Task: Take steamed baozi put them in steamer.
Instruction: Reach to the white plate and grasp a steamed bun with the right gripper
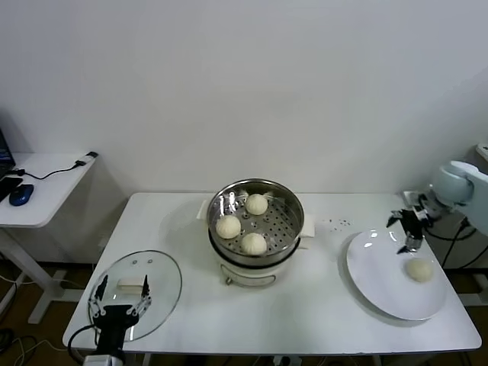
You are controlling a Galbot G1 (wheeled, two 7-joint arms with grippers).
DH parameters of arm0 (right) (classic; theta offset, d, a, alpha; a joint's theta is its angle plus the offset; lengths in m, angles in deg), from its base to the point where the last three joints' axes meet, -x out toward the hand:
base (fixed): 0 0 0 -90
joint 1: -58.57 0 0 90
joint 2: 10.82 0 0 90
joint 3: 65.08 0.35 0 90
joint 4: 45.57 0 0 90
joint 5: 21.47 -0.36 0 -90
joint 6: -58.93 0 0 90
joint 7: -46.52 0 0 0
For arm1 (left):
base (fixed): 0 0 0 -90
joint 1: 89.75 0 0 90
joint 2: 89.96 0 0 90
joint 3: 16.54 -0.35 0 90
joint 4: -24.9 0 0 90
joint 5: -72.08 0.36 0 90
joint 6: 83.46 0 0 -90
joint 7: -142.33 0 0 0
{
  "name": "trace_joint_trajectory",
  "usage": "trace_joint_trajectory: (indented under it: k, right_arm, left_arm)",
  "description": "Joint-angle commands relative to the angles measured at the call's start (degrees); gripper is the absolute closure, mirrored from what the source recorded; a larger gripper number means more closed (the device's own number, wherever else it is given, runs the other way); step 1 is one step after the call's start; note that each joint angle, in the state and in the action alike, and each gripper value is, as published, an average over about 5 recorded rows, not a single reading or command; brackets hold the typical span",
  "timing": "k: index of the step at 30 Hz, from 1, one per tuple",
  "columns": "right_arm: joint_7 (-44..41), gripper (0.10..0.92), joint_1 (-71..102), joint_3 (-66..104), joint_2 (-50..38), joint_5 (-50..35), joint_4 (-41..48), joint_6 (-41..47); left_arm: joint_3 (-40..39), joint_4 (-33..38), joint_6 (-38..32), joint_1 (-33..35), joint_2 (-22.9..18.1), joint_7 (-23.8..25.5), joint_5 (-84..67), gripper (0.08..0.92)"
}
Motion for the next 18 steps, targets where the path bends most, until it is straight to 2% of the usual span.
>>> trace_joint_trajectory:
  k: [1, 18]
  right_arm:
    - [-1.46, 0.203, 19.12, 20.35, -1.54, 11.75, 8.98, -1.96]
    - [-1.78, 0.203, 19.74, 22.58, 4.92, 14.5, 15.88, -3.31]
  left_arm:
    - [0.28, -0.27, 0.02, 0.03, -0.39, -0.09, 0.39, 0.177]
    - [0.19, -1.14, -0.09, -0.12, -0.89, -0.27, 1.63, 0.177]
